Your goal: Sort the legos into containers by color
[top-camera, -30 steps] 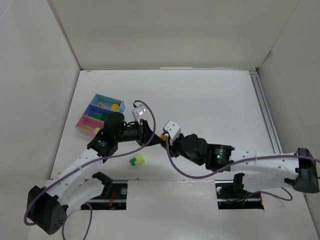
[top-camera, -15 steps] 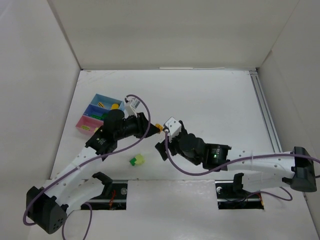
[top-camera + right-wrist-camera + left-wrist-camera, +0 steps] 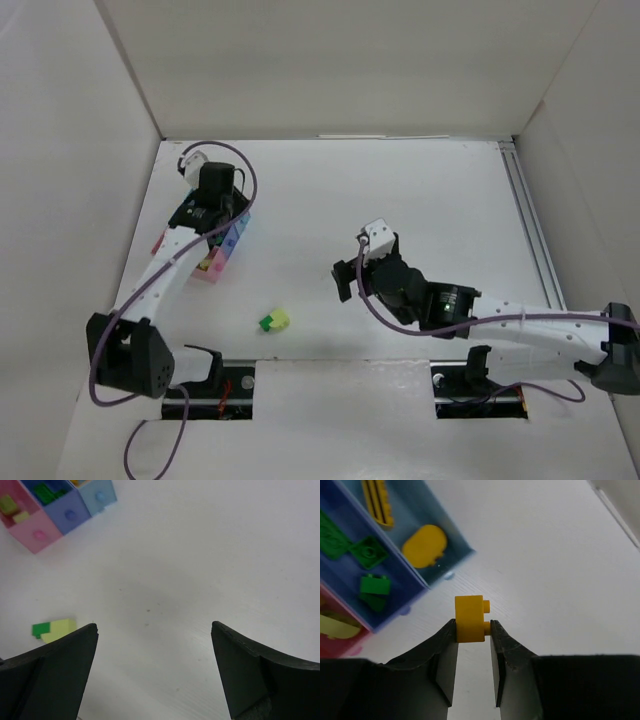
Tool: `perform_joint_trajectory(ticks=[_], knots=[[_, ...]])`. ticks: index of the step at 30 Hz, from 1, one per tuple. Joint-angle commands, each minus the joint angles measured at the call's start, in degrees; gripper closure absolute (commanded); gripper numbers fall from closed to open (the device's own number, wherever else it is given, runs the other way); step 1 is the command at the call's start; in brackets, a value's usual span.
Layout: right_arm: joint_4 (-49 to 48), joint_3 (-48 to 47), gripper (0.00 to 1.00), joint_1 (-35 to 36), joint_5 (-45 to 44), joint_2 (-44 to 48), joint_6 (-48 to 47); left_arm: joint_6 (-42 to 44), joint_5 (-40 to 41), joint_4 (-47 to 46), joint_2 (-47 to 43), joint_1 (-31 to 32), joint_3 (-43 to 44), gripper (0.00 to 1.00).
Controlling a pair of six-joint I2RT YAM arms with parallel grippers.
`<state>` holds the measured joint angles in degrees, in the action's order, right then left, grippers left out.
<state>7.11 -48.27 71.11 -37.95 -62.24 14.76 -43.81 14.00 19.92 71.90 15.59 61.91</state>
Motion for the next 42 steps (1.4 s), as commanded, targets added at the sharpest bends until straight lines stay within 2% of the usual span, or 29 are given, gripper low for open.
perform_joint_trajectory(ticks=[1,7,17,22,25,26,29,32,37,38,40,42], knots=[[5.6,-0.6,0.00,-5.2,1.1,-1.6,3.6,-0.8,3.6,4.2,4.4,-5.7,4.9,1.00],[9.7,0.1,0.00,-8.9,1.8,-2.7,3.1,-0.3,5.3,5.2,15.2,-13.2,12.1,1.00],[10.4,3.7,0.00,-21.7,13.1,0.3,0.5,1.7,3.4,4.6,28.4,-15.7,21.0,1.00],[10.4,3.7,0.00,-25.8,15.2,0.3,0.0,0.6,4.0,7.8,30.0,-15.7,22.6,0.98],[9.9,3.7,0.00,-26.5,16.9,-0.3,0.0,0.6,4.0,7.9,29.4,-15.7,22.0,0.90],[9.2,3.7,0.00,-27.1,17.6,-0.3,0.0,0.0,4.5,7.9,29.4,-15.7,22.0,0.75],[9.2,3.7,0.00,-27.8,19.0,-1.5,-0.5,0.0,4.5,7.9,28.2,-15.7,21.4,0.59],[9.2,2.6,0.00,-27.8,19.0,-2.5,-1.1,0.0,4.5,7.9,27.0,-15.7,21.4,0.51],[9.8,2.0,0.00,-27.8,20.8,-3.1,-3.5,0.5,3.4,7.9,25.8,-15.7,21.4,0.50],[9.8,2.0,0.00,-26.9,21.3,-3.1,-4.6,1.2,2.0,7.9,25.0,-15.7,21.4,0.47],[9.8,2.0,0.00,-24.2,21.3,-3.1,-6.6,1.7,0.5,7.9,23.2,-15.7,19.9,0.36],[8.2,2.0,0.00,-21.7,23.3,-3.1,-8.8,1.7,-1.6,7.9,18.8,-15.0,18.0,0.20]])
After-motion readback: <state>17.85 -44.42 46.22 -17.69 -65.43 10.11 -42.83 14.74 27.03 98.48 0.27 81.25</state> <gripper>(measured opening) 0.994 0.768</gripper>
